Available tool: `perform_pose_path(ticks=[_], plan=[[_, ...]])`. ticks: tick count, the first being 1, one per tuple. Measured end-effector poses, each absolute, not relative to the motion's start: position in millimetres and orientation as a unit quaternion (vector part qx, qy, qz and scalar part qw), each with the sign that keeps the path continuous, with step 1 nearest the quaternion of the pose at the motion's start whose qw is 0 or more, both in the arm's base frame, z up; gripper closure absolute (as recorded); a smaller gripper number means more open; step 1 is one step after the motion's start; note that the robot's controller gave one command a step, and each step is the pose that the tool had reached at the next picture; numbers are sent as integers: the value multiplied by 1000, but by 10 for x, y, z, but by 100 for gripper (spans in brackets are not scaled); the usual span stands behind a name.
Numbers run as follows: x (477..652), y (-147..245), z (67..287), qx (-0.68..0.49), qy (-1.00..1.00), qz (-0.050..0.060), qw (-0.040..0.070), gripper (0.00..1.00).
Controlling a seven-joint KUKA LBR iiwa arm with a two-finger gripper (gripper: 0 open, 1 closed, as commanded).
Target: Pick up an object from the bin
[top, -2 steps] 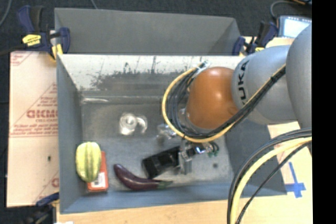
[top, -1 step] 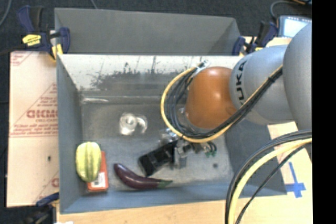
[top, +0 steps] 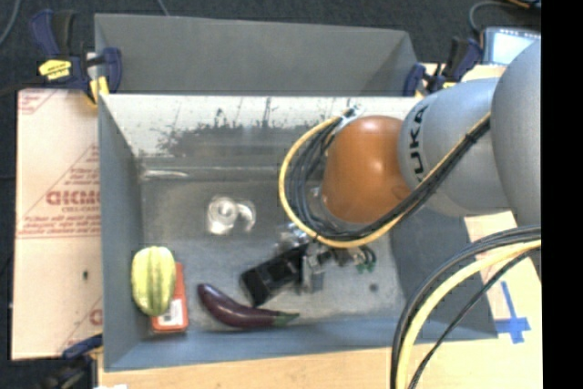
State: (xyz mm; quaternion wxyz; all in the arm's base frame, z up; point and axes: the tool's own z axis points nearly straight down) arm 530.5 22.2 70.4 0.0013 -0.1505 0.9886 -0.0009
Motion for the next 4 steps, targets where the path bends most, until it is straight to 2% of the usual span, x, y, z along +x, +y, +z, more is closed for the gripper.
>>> perform_pose_path(ticks=[4], plan=[[5298,218,790,-150,989,-1,2,100]])
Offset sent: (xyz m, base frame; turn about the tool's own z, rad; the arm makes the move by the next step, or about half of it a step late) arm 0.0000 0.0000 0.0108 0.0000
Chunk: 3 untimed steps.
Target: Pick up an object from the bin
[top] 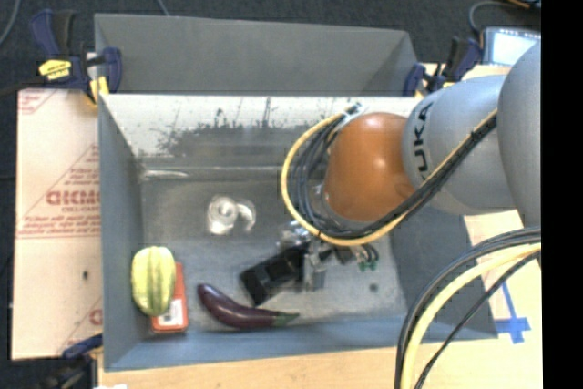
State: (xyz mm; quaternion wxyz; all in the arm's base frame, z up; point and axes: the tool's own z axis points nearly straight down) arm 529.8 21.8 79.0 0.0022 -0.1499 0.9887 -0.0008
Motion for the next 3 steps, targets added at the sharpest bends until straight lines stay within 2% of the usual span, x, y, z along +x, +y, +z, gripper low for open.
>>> perform_pose_path(ticks=[1,2,3], plan=[[5288,217,828,-150,989,-1,0,100],[5265,216,1033,-150,989,0,-4,100],[5284,217,1260,-150,989,-1,-1,100]])
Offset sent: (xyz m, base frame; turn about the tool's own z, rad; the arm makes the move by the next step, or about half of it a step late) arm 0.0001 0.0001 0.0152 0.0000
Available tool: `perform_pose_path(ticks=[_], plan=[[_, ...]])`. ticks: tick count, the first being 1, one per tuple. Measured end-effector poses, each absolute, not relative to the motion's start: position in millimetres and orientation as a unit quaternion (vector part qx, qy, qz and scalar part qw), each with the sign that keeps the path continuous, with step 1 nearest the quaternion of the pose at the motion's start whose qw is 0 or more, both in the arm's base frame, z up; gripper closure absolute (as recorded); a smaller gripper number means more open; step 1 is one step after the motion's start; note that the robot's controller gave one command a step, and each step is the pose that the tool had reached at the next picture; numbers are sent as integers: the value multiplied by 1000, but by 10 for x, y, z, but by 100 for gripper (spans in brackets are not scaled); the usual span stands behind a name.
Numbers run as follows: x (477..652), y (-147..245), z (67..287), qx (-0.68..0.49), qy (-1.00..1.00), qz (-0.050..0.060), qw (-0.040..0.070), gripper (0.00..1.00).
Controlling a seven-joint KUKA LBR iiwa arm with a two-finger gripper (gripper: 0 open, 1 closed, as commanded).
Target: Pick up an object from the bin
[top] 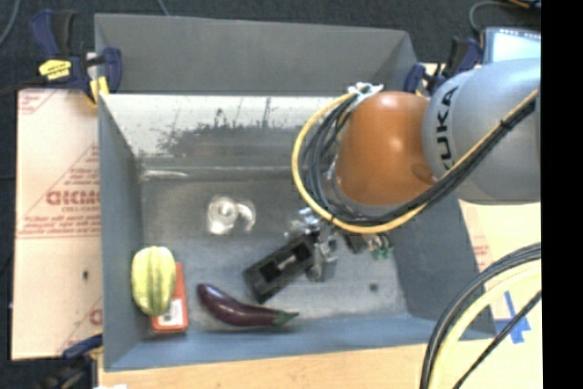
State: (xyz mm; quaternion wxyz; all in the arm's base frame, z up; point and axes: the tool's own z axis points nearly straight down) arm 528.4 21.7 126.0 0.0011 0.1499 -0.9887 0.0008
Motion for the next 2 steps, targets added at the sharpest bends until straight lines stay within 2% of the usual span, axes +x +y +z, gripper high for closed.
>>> perform_pose_path(ticks=[2], plan=[[5295,214,1571,150,-989,1,-1,100]])
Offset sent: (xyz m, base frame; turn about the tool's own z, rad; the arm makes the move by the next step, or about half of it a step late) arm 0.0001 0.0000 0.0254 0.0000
